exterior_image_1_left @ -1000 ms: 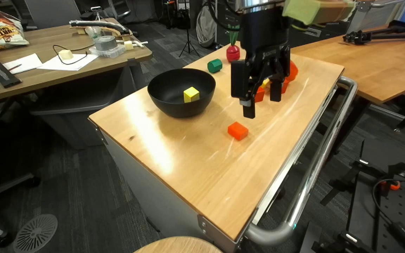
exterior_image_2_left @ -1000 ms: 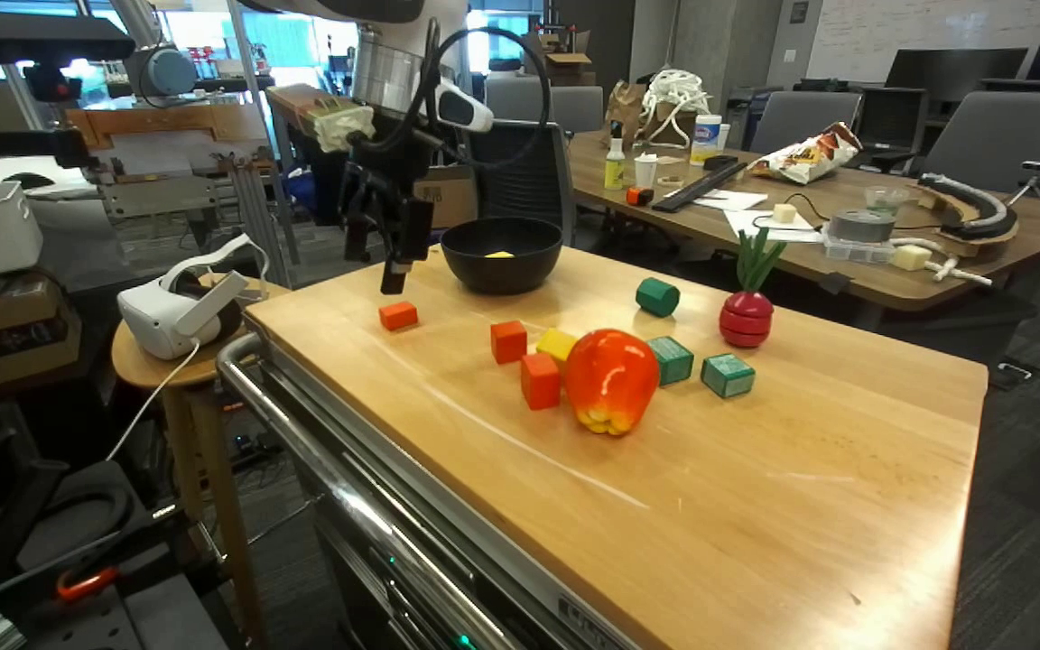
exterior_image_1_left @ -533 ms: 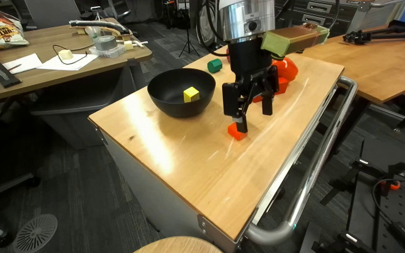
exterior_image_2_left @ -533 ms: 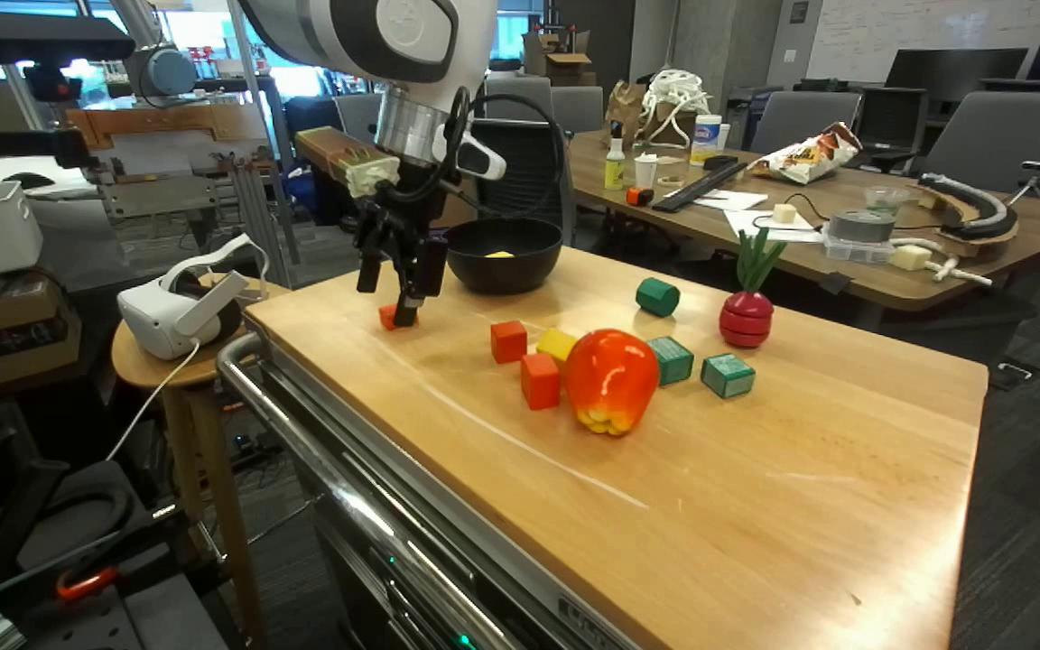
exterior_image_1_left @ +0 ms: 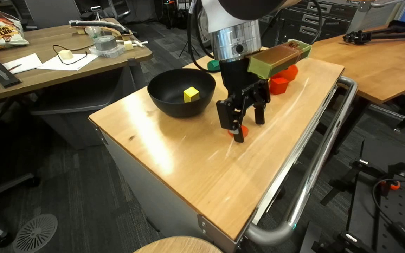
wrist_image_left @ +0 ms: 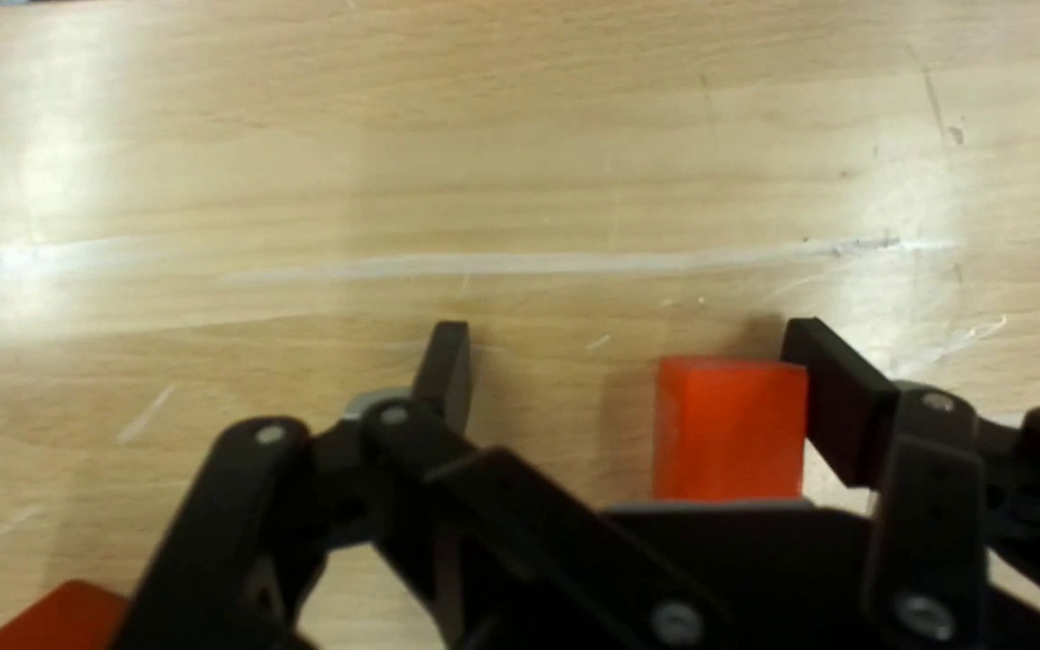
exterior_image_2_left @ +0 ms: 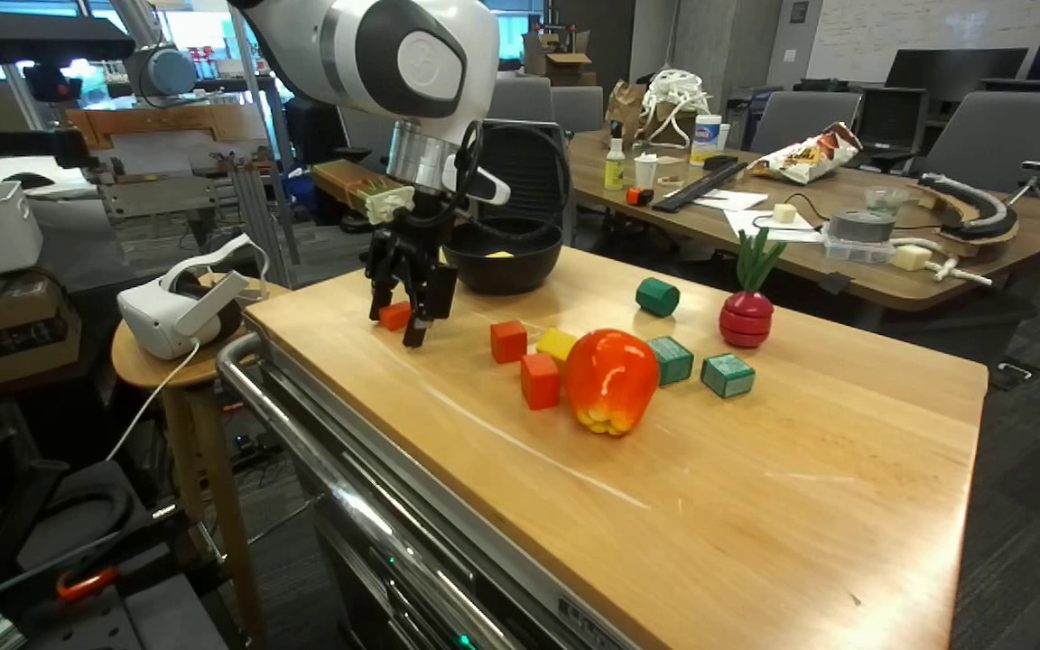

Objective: Put all the colored objects on the table in the bowl except the apple- move it backward

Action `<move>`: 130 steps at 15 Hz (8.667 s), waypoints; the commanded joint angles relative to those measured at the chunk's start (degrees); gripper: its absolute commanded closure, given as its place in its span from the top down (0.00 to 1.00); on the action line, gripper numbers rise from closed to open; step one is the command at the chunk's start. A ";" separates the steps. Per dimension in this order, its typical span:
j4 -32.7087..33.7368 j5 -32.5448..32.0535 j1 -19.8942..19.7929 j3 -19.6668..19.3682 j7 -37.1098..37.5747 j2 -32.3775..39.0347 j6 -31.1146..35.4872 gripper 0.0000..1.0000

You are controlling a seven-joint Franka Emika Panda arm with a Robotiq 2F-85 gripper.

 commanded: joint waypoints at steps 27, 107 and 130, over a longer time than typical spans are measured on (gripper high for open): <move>25.48 -12.65 3.27 0.33 2.35 3.92 6.43 0.08; 24.95 -7.89 -6.01 -5.33 -8.95 4.56 5.91 1.00; 39.53 -4.33 -9.26 -7.55 -6.81 20.79 1.08 1.00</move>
